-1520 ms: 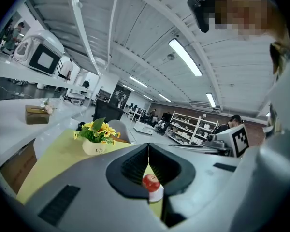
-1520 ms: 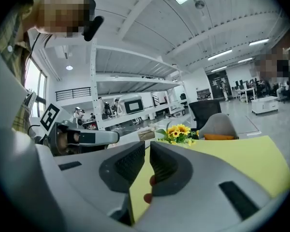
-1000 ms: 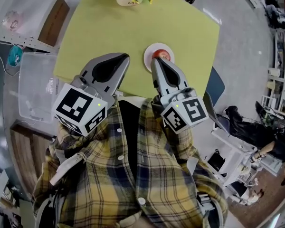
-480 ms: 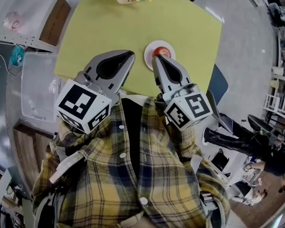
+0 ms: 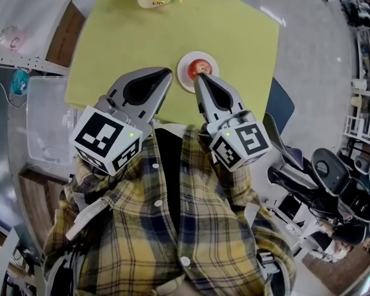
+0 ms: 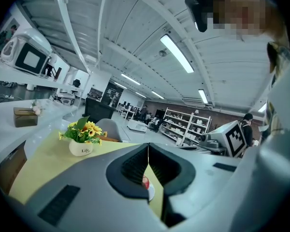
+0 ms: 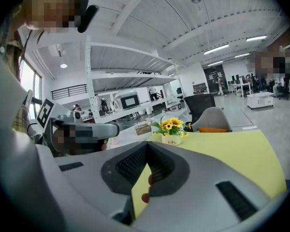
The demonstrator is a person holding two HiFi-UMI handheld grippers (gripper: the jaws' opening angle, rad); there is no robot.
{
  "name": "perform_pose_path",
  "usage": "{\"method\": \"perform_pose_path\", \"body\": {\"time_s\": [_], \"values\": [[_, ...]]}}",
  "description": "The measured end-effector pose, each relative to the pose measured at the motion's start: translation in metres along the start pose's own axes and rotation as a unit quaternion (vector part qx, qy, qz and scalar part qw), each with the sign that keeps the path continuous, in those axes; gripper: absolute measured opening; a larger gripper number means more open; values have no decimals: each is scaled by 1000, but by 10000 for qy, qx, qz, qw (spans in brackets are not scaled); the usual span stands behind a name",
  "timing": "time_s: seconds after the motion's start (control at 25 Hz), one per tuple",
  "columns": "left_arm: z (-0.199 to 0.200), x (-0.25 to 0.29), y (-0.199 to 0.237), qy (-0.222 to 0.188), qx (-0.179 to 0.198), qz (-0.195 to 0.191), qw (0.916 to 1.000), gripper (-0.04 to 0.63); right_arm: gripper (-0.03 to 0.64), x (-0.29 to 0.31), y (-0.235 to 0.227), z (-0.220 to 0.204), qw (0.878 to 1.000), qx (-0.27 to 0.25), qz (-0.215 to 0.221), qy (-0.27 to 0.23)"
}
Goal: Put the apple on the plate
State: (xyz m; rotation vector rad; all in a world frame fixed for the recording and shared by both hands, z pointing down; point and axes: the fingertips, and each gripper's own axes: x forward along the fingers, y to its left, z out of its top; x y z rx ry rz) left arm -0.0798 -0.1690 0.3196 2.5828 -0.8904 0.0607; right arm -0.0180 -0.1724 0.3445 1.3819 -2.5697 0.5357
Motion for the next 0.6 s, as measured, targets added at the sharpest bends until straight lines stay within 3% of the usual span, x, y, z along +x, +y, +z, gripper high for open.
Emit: {"method": "perform_pose_path", "body": {"time_s": [0.24,0.6], "values": [[2,4,-7,29,-26,-113,9999,9,-5,-6,-4,0,10000,-17,-38,-53],[46,18,-11,186,430,-884,9950,9,-5,-14,-10,9,9997,-111,-173,-119]]}}
